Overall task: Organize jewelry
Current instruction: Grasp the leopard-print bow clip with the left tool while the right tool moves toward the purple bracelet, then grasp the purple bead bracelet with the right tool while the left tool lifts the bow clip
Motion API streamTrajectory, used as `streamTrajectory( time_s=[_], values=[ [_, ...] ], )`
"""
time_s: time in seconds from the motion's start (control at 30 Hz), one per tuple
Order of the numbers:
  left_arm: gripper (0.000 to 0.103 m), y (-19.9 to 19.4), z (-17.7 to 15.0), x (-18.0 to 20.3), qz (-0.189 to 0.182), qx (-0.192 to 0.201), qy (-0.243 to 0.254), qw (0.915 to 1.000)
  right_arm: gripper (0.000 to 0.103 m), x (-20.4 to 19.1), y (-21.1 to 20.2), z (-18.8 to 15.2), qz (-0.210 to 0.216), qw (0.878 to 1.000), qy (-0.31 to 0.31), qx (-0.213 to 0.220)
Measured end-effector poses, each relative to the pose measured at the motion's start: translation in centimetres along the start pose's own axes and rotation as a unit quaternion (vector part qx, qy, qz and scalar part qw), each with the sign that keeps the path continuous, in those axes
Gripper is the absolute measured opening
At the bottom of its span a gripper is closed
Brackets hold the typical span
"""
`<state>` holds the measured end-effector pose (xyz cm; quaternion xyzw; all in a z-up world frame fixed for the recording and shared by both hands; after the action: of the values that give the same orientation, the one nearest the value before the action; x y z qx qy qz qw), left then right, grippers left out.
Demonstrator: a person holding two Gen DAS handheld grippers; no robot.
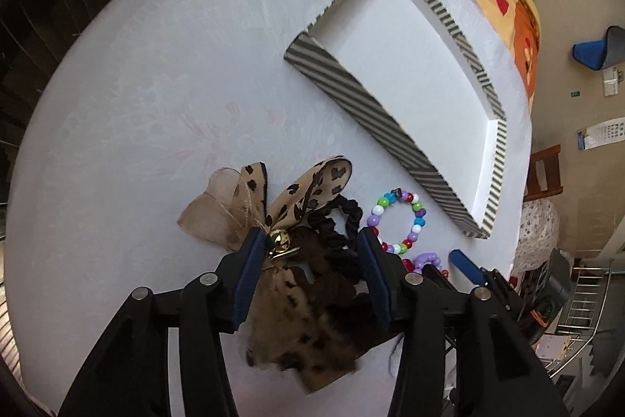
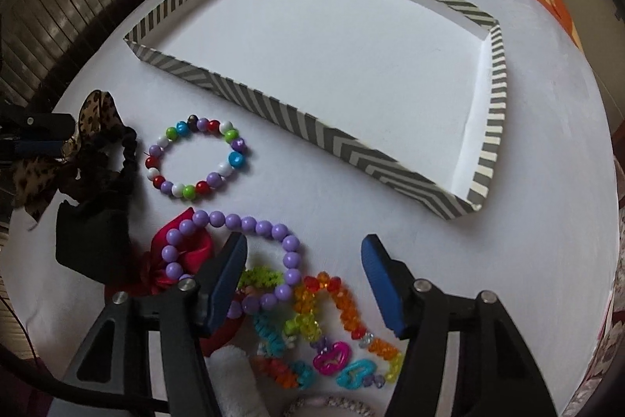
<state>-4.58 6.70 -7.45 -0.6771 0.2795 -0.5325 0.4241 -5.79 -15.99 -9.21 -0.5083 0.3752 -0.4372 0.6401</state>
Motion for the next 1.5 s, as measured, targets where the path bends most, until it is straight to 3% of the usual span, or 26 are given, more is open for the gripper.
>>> streamTrajectory(
  time_s=[0.23, 0.37, 0.53, 0.6, 0.67, 0.7, 0.8, 0.93, 1.2, 1.5],
  values=[
    [0.039, -1.3, 0.0, -1.1, 0.032, 0.017, -0.003, 0.9993, 0.065, -0.4, 0.3, 0.5, 0.002, 1.000, -0.011, 0.003],
    [0.039, -0.7, -0.3, -1.0, 0.032, 0.002, -0.001, 0.9995, 0.065, -0.9, 0.5, 0.8, -0.005, 1.000, -0.017, 0.008],
    [0.039, 0.8, -1.1, -0.4, 0.068, -0.019, 0.015, 0.9974, 0.064, -1.2, 0.5, 0.8, -0.002, 1.000, -0.019, 0.022],
    [0.038, 0.9, -1.4, -0.6, 0.076, -0.017, 0.021, 0.9967, 0.050, -1.2, 0.4, 0.7, -0.007, 0.999, -0.022, 0.029],
    [0.018, 0.8, -1.6, -0.5, 0.083, -0.011, 0.033, 0.9959, 0.034, -1.3, 0.2, 0.6, 0.003, 0.999, -0.023, 0.037],
    [0.018, 0.7, -1.8, -0.5, 0.091, -0.011, 0.040, 0.9950, 0.027, -1.2, 0.1, 0.6, 0.008, 0.999, -0.020, 0.038],
    [0.011, 0.1, -2.2, -0.4, 0.091, 0.000, 0.057, 0.9943, 0.016, -1.0, 0.1, 0.7, 0.020, 0.999, -0.014, 0.039],
    [0.008, -1.4, -2.5, -0.2, 0.079, 0.019, 0.062, 0.9947, 0.009, -0.7, -0.7, 0.6, 0.036, 0.998, -0.005, 0.049],
    [0.008, -7.1, -1.9, 1.1, 0.063, 0.086, 0.077, 0.9914, 0.010, -0.6, -5.5, 0.7, 0.051, 0.994, -0.004, 0.099],
    [0.008, -9.1, -1.8, 3.0, 0.056, 0.110, 0.091, 0.9882, 0.009, -0.1, -7.9, 0.9, 0.066, 0.990, 0.007, 0.124]
  ],
)
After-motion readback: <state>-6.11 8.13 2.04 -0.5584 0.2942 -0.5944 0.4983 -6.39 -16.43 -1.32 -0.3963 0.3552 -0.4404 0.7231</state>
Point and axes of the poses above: each gripper's, at about its wrist camera, not at the fingertips, and y roughly the way its jaws point, x to its right, z to its top, the point moved 5 cm from there along y, roughly the way its jaws point, and after that the axes turned 8 degrees about -x, right-handed, at the moved point
